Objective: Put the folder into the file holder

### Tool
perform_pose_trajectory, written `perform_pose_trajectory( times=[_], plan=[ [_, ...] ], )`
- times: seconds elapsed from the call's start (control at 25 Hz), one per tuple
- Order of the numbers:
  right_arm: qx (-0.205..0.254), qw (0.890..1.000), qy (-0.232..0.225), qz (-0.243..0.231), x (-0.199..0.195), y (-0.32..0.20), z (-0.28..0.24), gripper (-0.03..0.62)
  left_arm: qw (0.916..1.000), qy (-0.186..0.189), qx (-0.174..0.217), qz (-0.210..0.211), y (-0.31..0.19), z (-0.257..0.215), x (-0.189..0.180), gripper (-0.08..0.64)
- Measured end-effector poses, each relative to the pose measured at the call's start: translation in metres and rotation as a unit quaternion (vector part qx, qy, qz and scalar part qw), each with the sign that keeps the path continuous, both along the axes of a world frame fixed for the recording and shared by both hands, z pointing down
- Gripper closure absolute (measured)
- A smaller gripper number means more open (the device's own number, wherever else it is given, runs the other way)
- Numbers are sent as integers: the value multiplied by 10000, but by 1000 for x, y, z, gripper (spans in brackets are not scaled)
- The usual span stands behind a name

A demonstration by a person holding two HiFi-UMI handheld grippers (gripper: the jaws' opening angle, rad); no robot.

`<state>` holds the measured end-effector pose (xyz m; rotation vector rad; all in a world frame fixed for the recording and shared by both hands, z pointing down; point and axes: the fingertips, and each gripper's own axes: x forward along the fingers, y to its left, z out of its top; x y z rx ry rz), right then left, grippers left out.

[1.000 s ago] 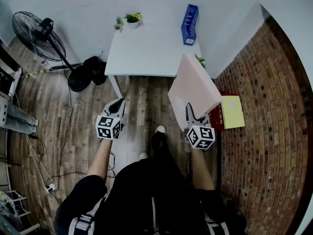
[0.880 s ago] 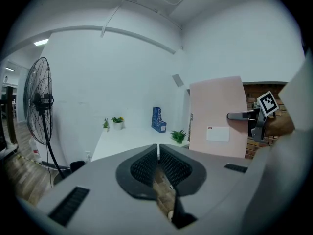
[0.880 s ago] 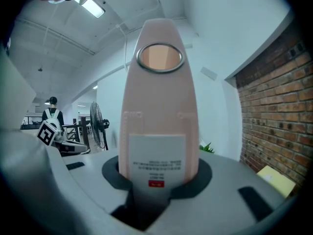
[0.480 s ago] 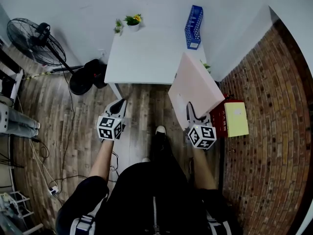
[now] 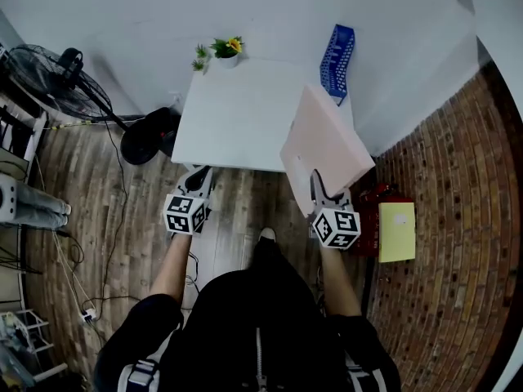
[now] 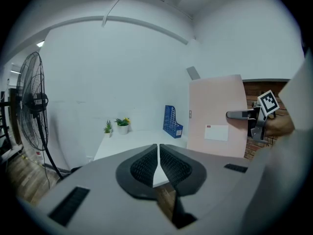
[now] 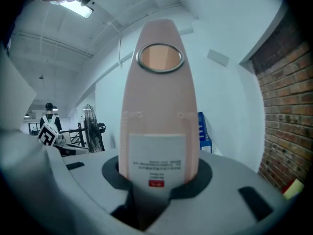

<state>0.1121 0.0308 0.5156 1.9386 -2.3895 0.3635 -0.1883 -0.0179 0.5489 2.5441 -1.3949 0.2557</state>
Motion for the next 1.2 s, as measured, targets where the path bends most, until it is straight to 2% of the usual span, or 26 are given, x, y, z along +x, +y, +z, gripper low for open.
perform_pose_trajectory(
  times=[0.32, 0.56, 0.84, 1.2],
  plan=[
    [76, 9996, -81, -274, 31, -100, -9, 434, 9996, -61, 48, -272, -85, -11, 32, 526],
    [39, 9989, -84, -453, 44, -147, -5, 434, 9990, -34, 98, -425, -119, -19, 52, 526],
    [72, 9989, -25, -452, 46, -162, -9, 434, 9990, -109, 171, -386, -139, -23, 56, 526],
    [72, 9997, 51, -240, 49, -159, -7, 434, 9996, -117, 248, -93, -149, -26, 67, 526]
  ],
)
